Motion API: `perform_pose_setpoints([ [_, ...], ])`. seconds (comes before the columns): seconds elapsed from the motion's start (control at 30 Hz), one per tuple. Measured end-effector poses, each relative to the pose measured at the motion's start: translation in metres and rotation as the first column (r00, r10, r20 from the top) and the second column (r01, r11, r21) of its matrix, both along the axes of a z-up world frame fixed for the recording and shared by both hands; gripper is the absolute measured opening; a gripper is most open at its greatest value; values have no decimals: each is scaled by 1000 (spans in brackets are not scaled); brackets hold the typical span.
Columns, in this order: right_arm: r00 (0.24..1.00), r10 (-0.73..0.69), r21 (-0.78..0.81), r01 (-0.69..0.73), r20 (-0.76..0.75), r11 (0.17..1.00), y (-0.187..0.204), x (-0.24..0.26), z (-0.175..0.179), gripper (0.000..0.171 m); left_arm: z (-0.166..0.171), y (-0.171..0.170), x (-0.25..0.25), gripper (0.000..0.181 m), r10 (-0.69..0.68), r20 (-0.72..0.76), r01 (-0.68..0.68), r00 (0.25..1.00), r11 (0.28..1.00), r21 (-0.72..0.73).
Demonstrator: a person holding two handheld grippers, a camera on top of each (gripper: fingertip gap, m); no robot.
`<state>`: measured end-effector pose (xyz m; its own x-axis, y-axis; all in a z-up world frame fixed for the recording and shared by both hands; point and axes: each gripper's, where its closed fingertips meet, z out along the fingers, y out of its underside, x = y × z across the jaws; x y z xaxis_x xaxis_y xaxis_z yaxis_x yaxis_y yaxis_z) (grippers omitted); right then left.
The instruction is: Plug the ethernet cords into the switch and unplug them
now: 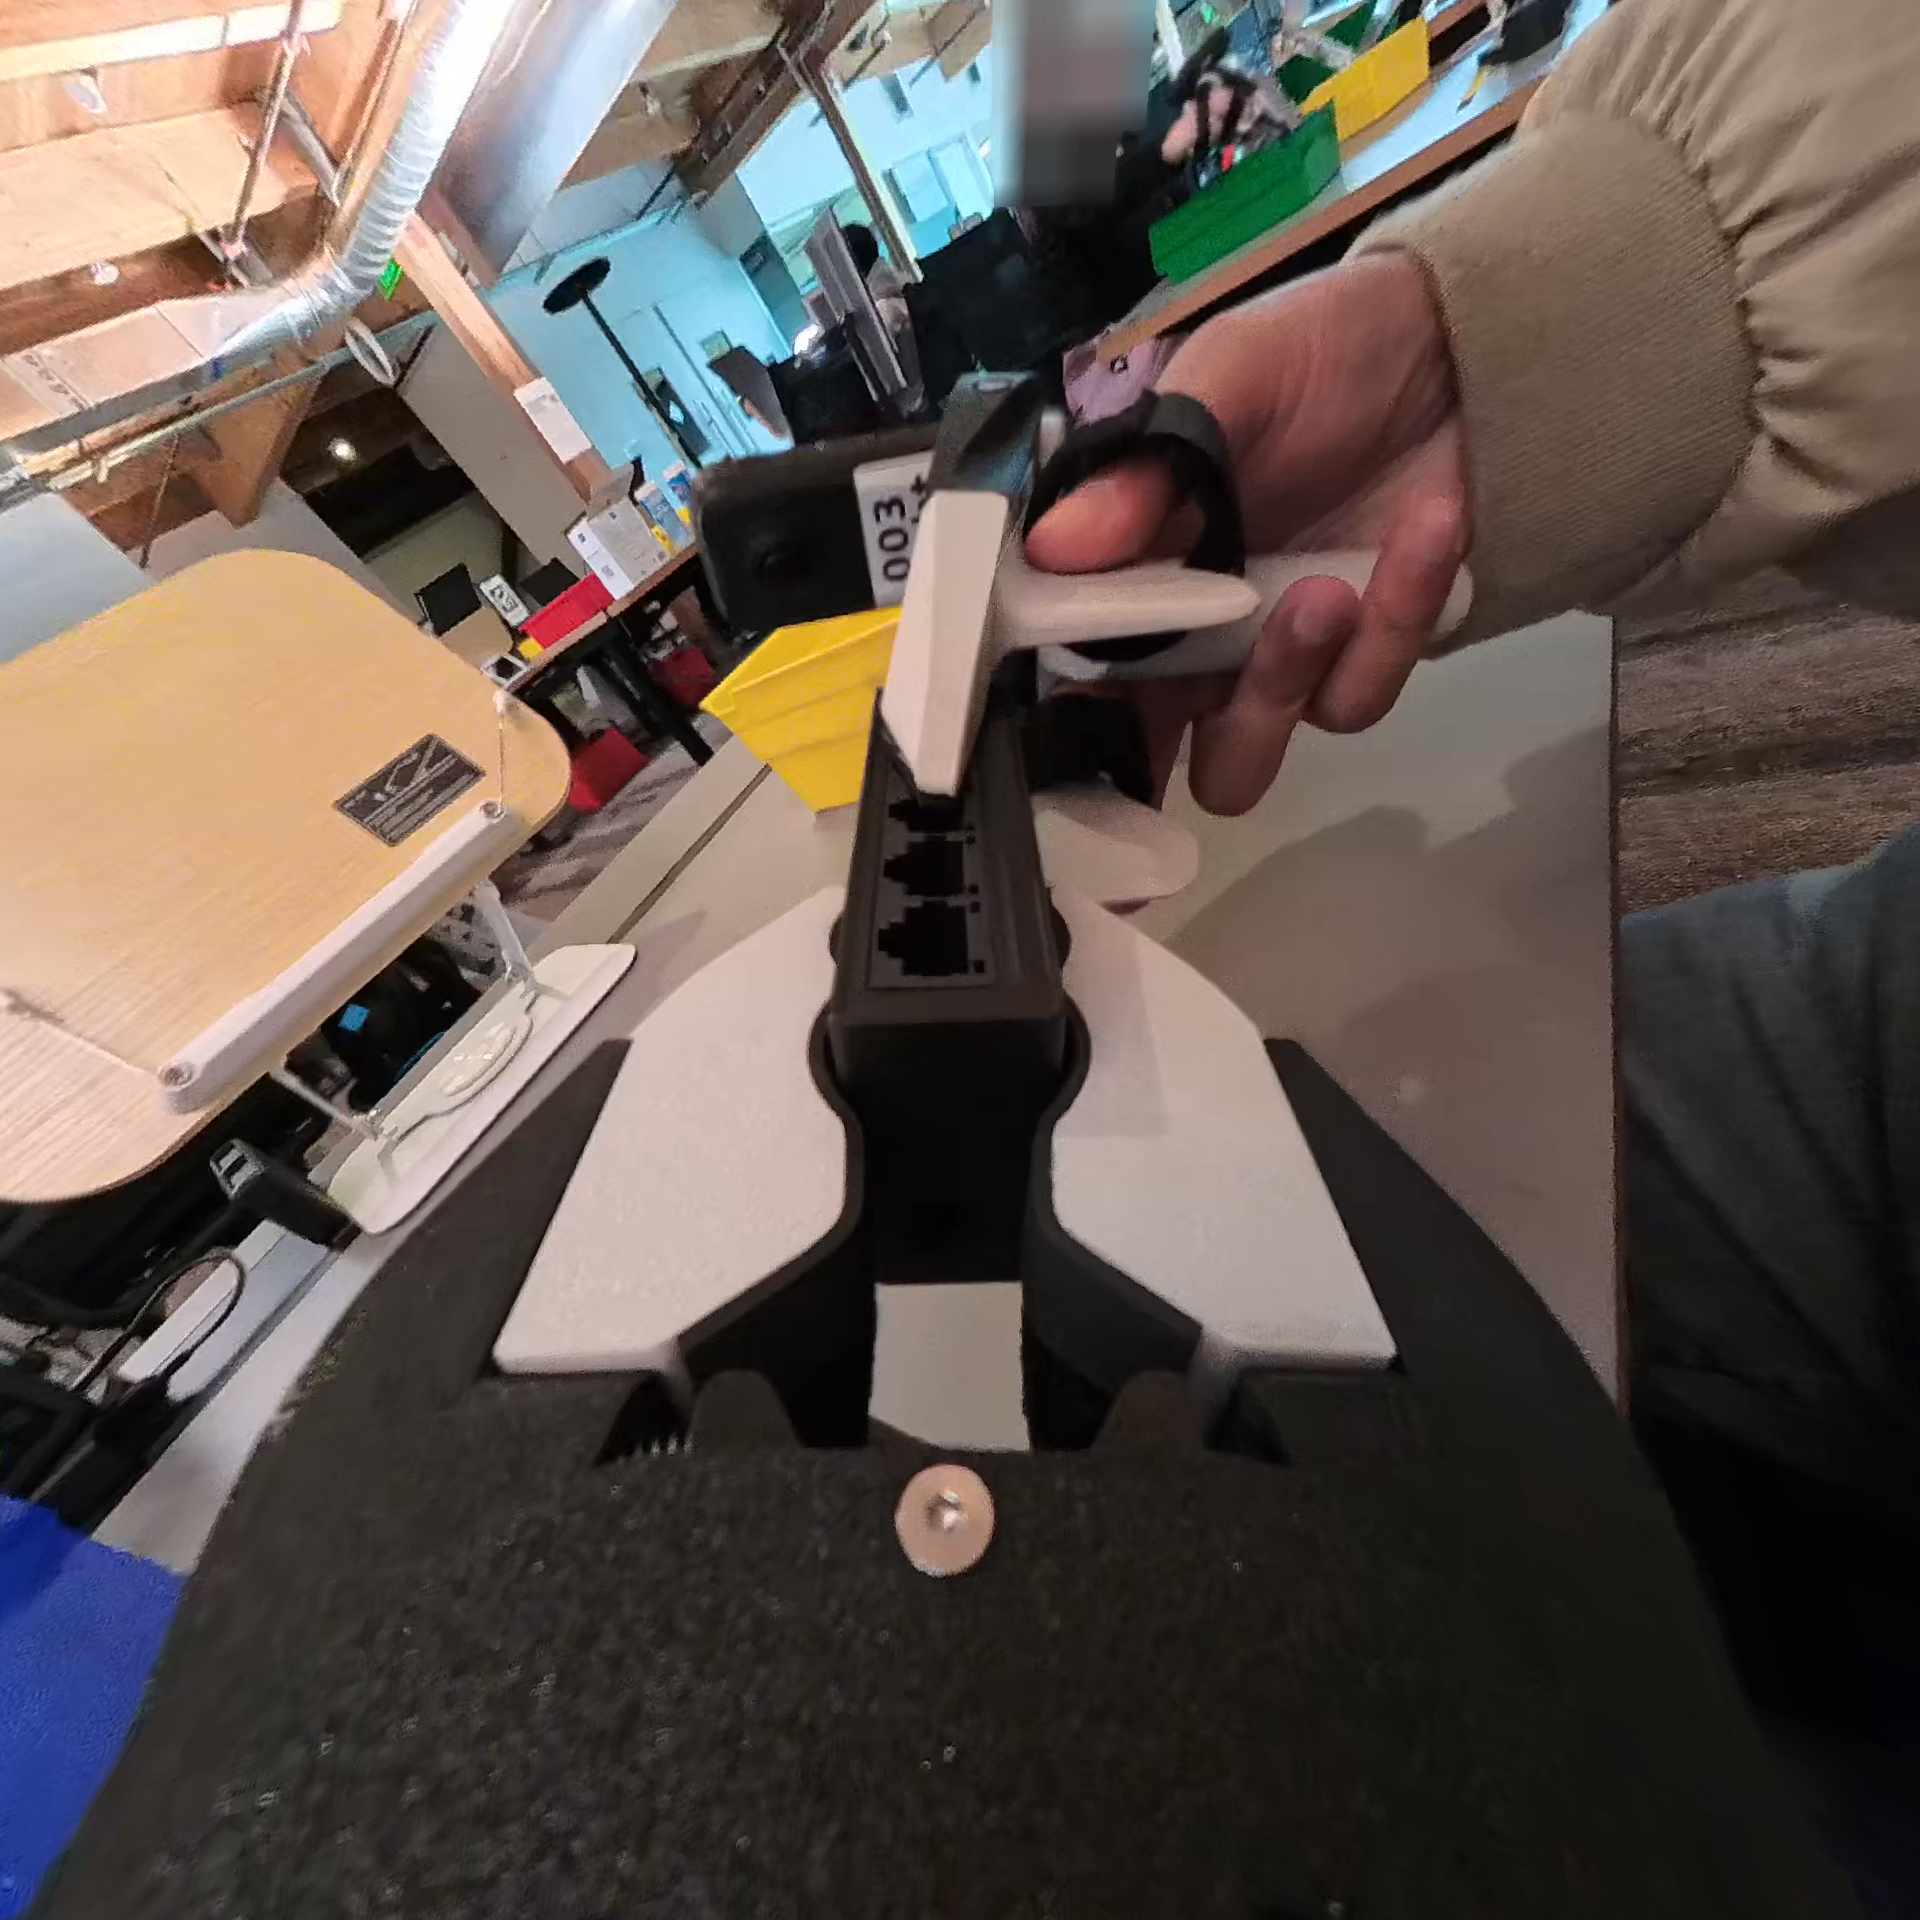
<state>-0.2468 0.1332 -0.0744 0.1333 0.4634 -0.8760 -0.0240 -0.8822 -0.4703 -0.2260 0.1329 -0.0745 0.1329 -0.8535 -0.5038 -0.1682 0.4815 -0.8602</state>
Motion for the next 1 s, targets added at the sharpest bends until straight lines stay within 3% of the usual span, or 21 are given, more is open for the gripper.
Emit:
perform_pose_setpoints([
  [0.1, 999, -12, 16, 11, 51, 1000, 2, 4, -5, 62, -7, 6, 1, 36, 49, -43, -49, 998, 999, -8],
  [0.2, 985, -90, 62, 81, 148, 995, 12, 27, -3, 62, -12, 20, -4, 49, 146, -82, -151, 986, 987, -54],
  [0.33, 850, -391, 303, 291, 353, 907, 53, 123, 41, 62, -20, 41, -15, 40, 237, -122, -256, 964, 949, -182],
  [0.4, 653, -572, 453, 367, 496, 812, 80, 197, 61, 62, -33, 46, -15, 38, 228, -164, -269, 960, 914, -304],
  [0.43, 500, -643, 521, 379, 580, 765, 93, 240, 65, 63, -40, 50, -16, 38, 231, -186, -285, 955, 887, -363],
  [0.5, 185, -683, 595, 366, 707, 715, 118, 327, 60, 62, -49, 53, -17, 38, 224, -212, -299, 951, 842, -450],
  [0.53, 97, -657, 586, 367, 748, 722, 130, 359, 51, 62, -51, 56, -18, 38, 228, -215, -306, 950, 826, -473],
  [0.7, -20, -413, 388, 386, 911, 837, 180, 438, -26, 63, -46, 61, -24, 36, 248, -198, -316, 948, 792, -522],
  [0.9, -17, -207, 197, 393, 978, 898, 179, 452, -73, 63, -52, 65, -40, 35, 298, -217, -368, 930, 774, -515],
  [1.0, -1, -217, 199, 405, 976, 892, 182, 450, -76, 62, -58, 68, -43, 35, 303, -219, -374, 927, 753, -542],
])
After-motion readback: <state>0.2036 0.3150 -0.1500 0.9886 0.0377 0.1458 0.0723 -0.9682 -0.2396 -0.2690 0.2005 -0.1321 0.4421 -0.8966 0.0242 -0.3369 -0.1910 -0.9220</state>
